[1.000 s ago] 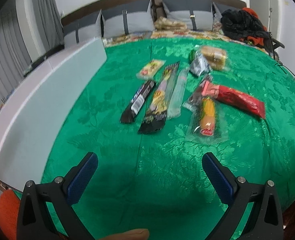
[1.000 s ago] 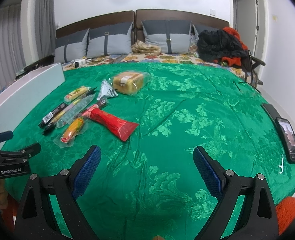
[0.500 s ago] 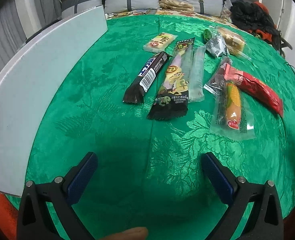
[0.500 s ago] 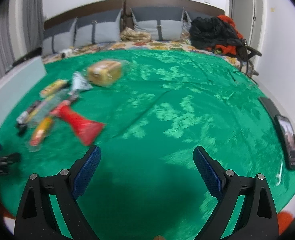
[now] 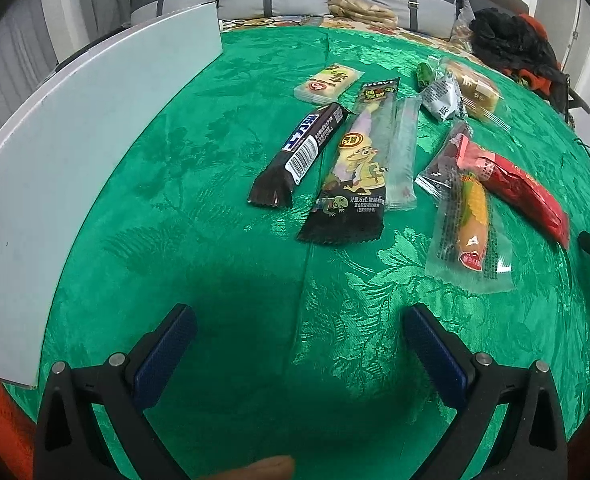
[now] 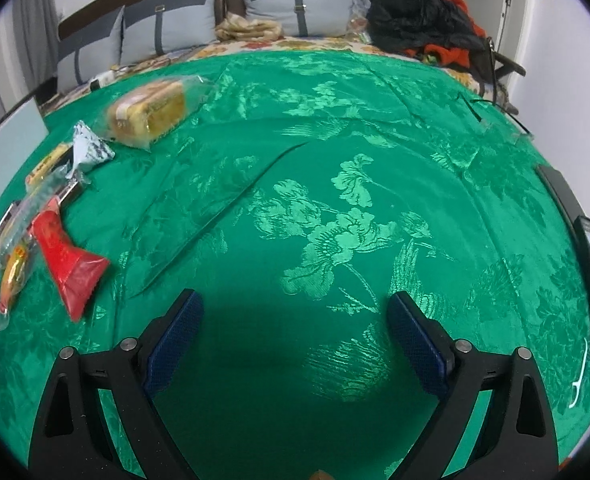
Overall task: Organize snacks
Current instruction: 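Move the left tool toward the dark chocolate bar, then close the left tool on the dark chocolate bar and lift it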
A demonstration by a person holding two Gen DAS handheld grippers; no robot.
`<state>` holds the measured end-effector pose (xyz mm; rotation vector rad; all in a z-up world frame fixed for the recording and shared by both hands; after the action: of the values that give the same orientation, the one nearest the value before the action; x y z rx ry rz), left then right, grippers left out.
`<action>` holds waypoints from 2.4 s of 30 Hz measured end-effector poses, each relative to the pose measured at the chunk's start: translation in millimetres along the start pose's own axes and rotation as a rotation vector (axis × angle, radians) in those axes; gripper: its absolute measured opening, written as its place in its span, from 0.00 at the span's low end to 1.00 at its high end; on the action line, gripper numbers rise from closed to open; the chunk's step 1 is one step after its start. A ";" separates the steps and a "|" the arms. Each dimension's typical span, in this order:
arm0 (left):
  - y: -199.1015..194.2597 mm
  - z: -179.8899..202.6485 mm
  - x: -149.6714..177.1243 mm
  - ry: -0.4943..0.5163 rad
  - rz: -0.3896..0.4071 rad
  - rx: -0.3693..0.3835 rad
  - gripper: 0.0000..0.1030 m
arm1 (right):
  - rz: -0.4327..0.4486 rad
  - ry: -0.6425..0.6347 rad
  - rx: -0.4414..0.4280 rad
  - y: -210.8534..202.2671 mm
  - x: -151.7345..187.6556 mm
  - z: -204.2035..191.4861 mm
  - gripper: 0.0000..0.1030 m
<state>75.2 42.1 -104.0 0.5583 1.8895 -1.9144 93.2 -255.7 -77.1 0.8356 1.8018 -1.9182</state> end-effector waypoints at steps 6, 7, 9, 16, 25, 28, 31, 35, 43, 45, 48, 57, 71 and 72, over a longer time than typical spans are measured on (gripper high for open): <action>-0.1 0.0 -0.2 -0.020 -0.003 -0.014 1.00 | 0.004 0.009 0.000 -0.9 1.1 -0.1 0.94; -0.4 -0.4 0.3 -0.021 -0.003 -0.014 1.00 | 0.004 0.011 0.000 0.3 -0.4 -0.2 0.94; -0.8 -0.5 1.0 -0.020 -0.002 -0.015 1.00 | 0.004 0.011 0.000 -0.3 -0.1 -0.2 0.94; -1.7 -0.9 1.8 -0.019 0.004 -0.014 1.00 | 0.004 0.010 0.000 -0.1 -0.1 -0.3 0.94; 0.6 -1.8 -1.4 -0.007 -0.008 -0.005 1.00 | 0.004 0.010 0.001 0.0 0.0 -0.4 0.94; 1.4 -3.5 -2.9 -0.002 -0.027 0.005 1.00 | 0.004 0.010 0.001 0.0 0.0 -0.4 0.94; -0.8 -13.7 -7.2 -0.056 -0.040 0.048 1.00 | 0.004 0.010 0.001 0.0 0.0 -0.4 0.94; -9.3 -32.8 -18.7 -0.155 -0.008 0.137 1.00 | 0.004 0.010 0.001 0.1 0.0 -0.4 0.94; -1.5 -34.9 -81.5 -0.006 0.036 0.111 0.98 | 0.004 0.010 0.001 0.1 0.0 -0.5 0.94; 10.4 -31.1 -99.3 0.038 0.013 0.119 0.88 | 0.004 0.010 0.001 -0.2 0.2 -0.5 0.94; 27.8 -25.1 -115.4 0.097 -0.016 0.136 0.83 | 0.004 0.010 0.001 -0.3 0.3 -0.5 0.94; 53.1 -12.2 -121.8 0.171 -0.055 0.139 0.75 | 0.005 0.010 0.001 0.1 0.2 -0.6 0.94; 64.7 -11.8 -118.2 0.202 -0.068 0.071 0.75 | 0.005 0.010 0.001 -0.1 0.4 -0.7 0.94; 64.3 -10.7 -118.4 0.201 -0.067 0.067 0.75 | 0.005 0.010 0.001 0.2 0.2 -0.7 0.94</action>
<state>209.7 51.8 -94.8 0.7429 1.9942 -2.0376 93.3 -254.9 -77.4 0.8500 1.8028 -1.9158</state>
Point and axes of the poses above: each gripper's, at about its wrist camera, not at the fingertips, and y roughly the way its jaws point, z to its right, x to its underside, the point moved 3 cm from there along y, roughly the way its jaws point, and after that the axes turned 2 degrees about z, right-handed, at the moved point
